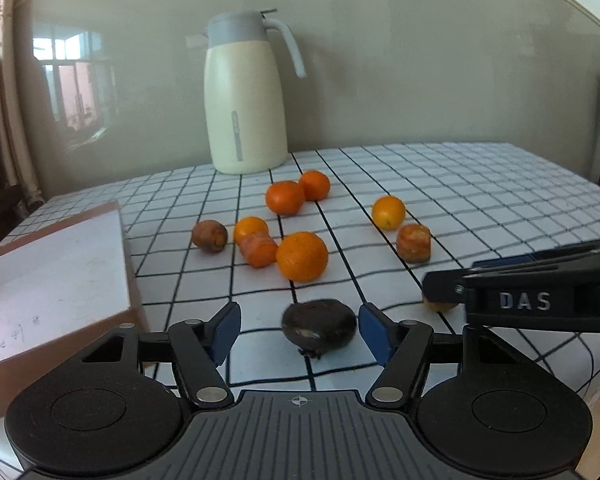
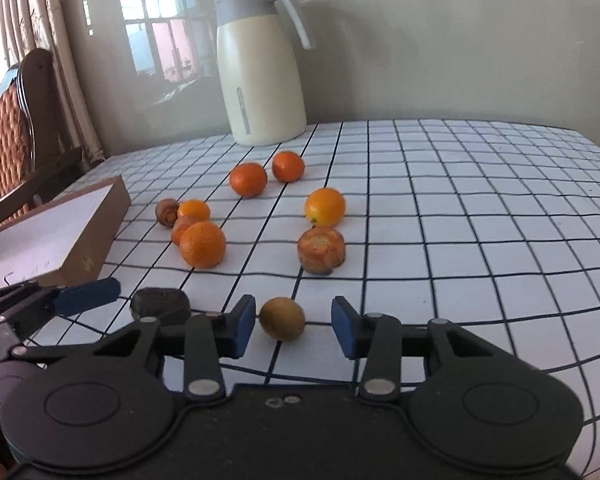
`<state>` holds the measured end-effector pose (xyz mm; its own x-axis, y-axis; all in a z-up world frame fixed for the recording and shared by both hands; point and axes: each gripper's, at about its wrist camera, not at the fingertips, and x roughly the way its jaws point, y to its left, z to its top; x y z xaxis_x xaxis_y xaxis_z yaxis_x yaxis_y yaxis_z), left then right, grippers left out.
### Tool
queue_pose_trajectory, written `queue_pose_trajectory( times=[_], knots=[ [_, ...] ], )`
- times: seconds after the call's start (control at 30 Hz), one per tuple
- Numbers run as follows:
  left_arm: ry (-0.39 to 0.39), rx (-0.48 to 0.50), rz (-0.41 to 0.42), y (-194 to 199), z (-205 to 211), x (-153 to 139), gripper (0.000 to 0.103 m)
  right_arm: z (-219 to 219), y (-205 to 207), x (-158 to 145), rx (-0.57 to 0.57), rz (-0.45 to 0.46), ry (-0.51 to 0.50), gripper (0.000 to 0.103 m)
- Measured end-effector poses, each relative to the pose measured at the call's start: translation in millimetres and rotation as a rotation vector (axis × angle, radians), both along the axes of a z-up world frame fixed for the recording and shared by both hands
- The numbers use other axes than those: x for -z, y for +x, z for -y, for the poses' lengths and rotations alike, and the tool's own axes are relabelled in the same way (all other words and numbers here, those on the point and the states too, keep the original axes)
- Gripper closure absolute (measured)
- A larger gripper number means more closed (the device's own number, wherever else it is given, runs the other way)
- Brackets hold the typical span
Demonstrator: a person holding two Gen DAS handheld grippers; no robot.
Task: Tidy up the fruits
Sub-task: 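Grasp the dark brown fruit with the left tool while the right tool grasps the small tan fruit, then carry both held fruits over the white box with both tools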
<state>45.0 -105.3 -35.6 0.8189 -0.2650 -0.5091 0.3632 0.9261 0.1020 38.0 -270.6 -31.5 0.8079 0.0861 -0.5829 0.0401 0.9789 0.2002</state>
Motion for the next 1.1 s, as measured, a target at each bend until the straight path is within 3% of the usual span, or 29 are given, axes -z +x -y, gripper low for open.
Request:
queue_pose_trajectory(
  times=[0.07, 0.13, 0.4, 0.5, 1.1],
  knots=[
    [-0.001, 0.004, -0.015, 2, 2, 3, 0.038, -1, 1, 2, -0.003, -0.008, 0.001, 0.07],
    [-0.006, 0.005, -0.029, 4, 3, 6, 0.059, -2, 3, 3, -0.001, -0.008, 0.001, 0.072],
    [-0.022, -0.001, -0.015, 5, 6, 11, 0.06, -4, 6, 5, 0.012, -0.002, -0.018, 0.077],
    [-0.013, -0.001, -0.001, 4, 8, 11, 0.06, -5, 5, 6, 0.019, 0.002, -0.037, 0.087],
    [-0.067, -0.03, 0.012, -9, -15, -1, 0.06, -4, -17, -4, -0.004, 0.066, -0.015, 0.087]
  ],
)
